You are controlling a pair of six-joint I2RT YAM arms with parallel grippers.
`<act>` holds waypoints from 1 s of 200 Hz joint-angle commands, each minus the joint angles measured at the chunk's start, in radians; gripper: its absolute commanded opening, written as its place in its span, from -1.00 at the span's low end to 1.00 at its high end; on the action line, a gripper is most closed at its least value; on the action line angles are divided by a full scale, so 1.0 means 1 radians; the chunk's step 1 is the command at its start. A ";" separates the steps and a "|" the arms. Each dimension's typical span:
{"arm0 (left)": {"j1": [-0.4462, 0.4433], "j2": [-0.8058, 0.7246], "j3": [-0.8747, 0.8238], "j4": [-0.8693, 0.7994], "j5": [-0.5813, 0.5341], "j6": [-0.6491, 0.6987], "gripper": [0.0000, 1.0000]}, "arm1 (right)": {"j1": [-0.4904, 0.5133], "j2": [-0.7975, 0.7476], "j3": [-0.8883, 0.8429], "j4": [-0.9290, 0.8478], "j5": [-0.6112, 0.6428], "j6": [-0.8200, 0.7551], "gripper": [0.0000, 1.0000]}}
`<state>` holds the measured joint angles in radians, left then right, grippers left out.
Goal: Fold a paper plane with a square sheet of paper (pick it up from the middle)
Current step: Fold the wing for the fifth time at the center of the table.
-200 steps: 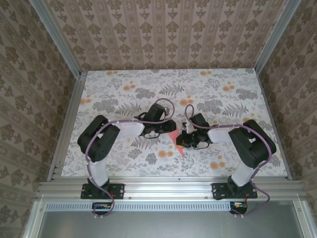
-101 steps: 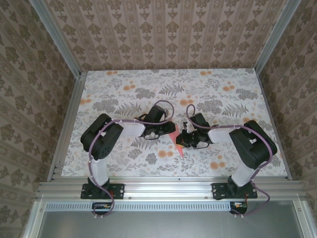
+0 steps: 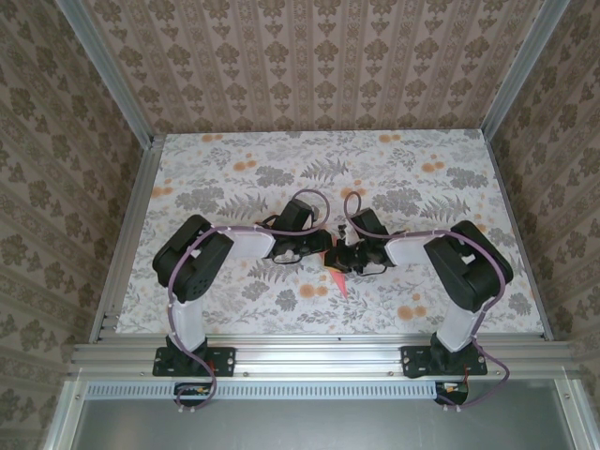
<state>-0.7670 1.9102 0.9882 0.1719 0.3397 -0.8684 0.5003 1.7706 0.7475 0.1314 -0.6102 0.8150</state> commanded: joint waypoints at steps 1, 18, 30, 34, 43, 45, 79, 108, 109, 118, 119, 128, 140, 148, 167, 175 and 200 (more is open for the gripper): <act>0.003 0.016 -0.002 -0.084 -0.025 0.008 -0.45 | 0.004 0.023 0.017 -0.056 0.056 -0.011 -0.78; 0.005 0.013 -0.007 -0.088 -0.031 0.009 -0.45 | 0.004 0.004 0.009 -0.134 0.095 -0.057 -0.78; 0.009 0.015 -0.010 -0.090 -0.031 0.008 -0.45 | 0.004 -0.019 -0.005 -0.172 0.109 -0.085 -0.79; 0.010 0.015 -0.011 -0.090 -0.032 0.008 -0.45 | 0.003 -0.028 -0.011 -0.184 0.111 -0.094 -0.78; 0.011 0.016 -0.015 -0.092 -0.034 0.007 -0.45 | 0.003 -0.045 -0.024 -0.201 0.115 -0.108 -0.78; 0.012 0.016 -0.014 -0.092 -0.034 0.008 -0.45 | 0.003 -0.047 -0.025 -0.202 0.115 -0.109 -0.77; 0.020 0.025 -0.022 -0.100 -0.037 0.006 -0.45 | 0.003 -0.097 -0.054 -0.223 0.072 -0.128 -0.72; 0.020 0.032 -0.023 -0.105 -0.038 0.005 -0.46 | 0.003 -0.125 -0.065 -0.253 0.050 -0.144 -0.71; 0.021 0.032 -0.023 -0.105 -0.038 0.005 -0.46 | 0.004 -0.126 -0.066 -0.254 0.049 -0.144 -0.71; 0.021 0.034 -0.022 -0.108 -0.038 0.005 -0.46 | 0.003 -0.131 -0.070 -0.270 0.044 -0.154 -0.71; 0.021 0.034 -0.021 -0.108 -0.038 0.005 -0.46 | 0.003 -0.131 -0.071 -0.272 0.043 -0.155 -0.71; 0.021 0.038 -0.020 -0.108 -0.036 0.003 -0.46 | 0.003 -0.138 -0.077 -0.288 0.041 -0.168 -0.71; 0.021 0.040 -0.017 -0.109 -0.033 0.003 -0.46 | 0.003 -0.145 -0.088 -0.306 0.035 -0.181 -0.72; 0.020 0.041 -0.014 -0.108 -0.032 0.003 -0.46 | 0.003 -0.150 -0.095 -0.318 0.031 -0.186 -0.71; 0.021 0.041 -0.013 -0.108 -0.031 0.004 -0.46 | 0.004 -0.151 -0.112 -0.336 0.018 -0.197 -0.72; 0.021 0.041 -0.011 -0.109 -0.030 0.003 -0.46 | 0.004 -0.153 -0.120 -0.344 0.018 -0.201 -0.72; 0.022 0.039 -0.010 -0.114 -0.027 0.006 -0.46 | 0.003 -0.166 -0.142 -0.367 0.029 -0.219 -0.72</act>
<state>-0.7631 1.9106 0.9890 0.1627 0.3424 -0.8684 0.5018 1.6199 0.6563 -0.0875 -0.5674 0.6323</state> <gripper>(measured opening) 0.270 0.142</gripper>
